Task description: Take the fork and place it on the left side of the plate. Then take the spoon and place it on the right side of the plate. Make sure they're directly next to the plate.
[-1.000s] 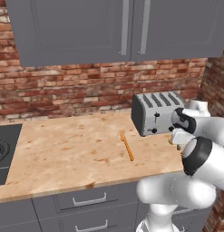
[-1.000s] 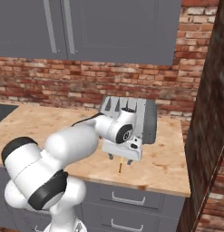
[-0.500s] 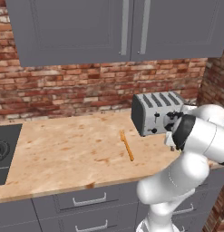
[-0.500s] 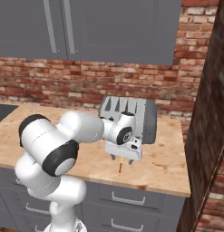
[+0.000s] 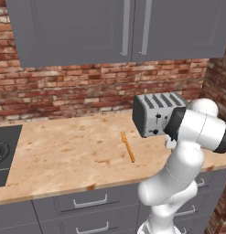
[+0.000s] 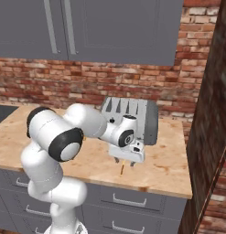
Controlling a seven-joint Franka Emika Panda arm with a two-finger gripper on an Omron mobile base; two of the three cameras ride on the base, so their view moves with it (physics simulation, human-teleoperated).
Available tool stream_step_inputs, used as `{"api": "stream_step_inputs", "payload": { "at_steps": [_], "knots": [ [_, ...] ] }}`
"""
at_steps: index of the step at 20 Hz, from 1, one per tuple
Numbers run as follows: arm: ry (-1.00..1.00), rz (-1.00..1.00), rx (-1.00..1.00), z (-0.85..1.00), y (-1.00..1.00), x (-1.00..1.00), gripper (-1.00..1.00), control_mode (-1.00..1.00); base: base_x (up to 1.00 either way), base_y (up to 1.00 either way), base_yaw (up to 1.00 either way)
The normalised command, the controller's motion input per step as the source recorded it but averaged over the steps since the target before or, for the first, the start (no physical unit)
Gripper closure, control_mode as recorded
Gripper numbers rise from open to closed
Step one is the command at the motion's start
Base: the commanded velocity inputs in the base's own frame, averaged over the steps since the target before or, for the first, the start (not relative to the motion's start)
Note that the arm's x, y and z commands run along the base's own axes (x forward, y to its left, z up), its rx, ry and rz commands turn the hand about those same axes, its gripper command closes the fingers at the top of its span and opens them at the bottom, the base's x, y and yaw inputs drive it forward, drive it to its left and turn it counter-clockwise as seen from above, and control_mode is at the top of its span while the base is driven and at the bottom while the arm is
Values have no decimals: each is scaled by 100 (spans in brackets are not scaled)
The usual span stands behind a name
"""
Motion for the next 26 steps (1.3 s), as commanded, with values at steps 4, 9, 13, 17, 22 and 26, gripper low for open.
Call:
{"api": "stream_step_inputs", "payload": {
  "at_steps": [4,9,13,17,22,26],
  "knots": [
    [-6,0,0,-39,15,-2,100,-100,0,0,0],
    [-10,0,0,-11,33,-9,100,-100,0,0,0],
    [-10,0,0,0,29,-8,100,-100,0,0,0],
    [-11,0,-1,41,20,-32,100,-100,0,0,0],
    [-13,6,-3,92,23,-56,100,-100,0,0,0],
    [-9,5,-2,97,33,-59,100,-100,0,0,0]
  ]
}}
